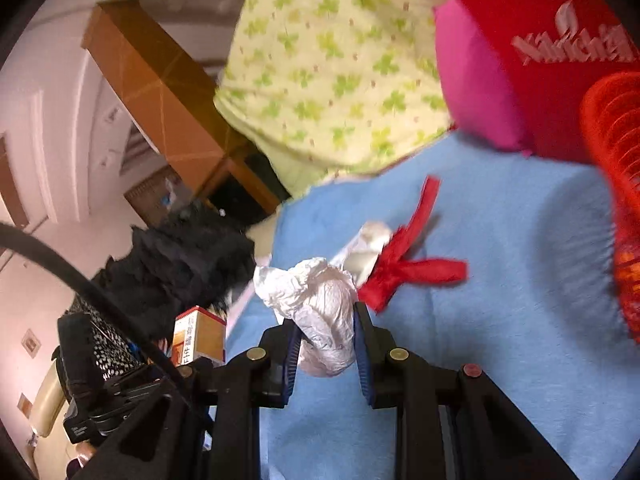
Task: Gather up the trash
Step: 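Carry the box and wrapper to the red basket and open both grippers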
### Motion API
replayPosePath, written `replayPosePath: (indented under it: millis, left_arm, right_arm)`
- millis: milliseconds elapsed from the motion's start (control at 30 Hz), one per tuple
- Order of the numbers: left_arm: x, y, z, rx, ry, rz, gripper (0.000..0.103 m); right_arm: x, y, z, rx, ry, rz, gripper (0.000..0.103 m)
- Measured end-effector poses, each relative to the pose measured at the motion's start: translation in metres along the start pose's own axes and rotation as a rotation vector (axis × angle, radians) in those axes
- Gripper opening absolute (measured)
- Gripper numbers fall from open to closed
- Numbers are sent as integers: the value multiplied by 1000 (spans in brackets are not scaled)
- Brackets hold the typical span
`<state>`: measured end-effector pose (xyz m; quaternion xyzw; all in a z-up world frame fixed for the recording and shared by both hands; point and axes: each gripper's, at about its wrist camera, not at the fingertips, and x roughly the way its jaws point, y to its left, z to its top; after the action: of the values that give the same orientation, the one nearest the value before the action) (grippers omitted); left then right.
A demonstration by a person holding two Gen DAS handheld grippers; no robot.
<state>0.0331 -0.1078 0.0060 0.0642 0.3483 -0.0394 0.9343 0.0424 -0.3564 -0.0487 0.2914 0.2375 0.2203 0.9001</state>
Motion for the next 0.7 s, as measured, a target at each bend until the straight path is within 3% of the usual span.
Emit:
replayPosePath:
  millis: [267, 700]
  left_arm:
    - [-32, -34, 13, 74, -81, 3, 61]
    - [-53, -80, 27, 158, -151, 8, 61]
  right_arm:
    - [-46, -6, 5, 3, -124, 33, 27]
    - [-73, -20, 13, 19, -207, 47, 27]
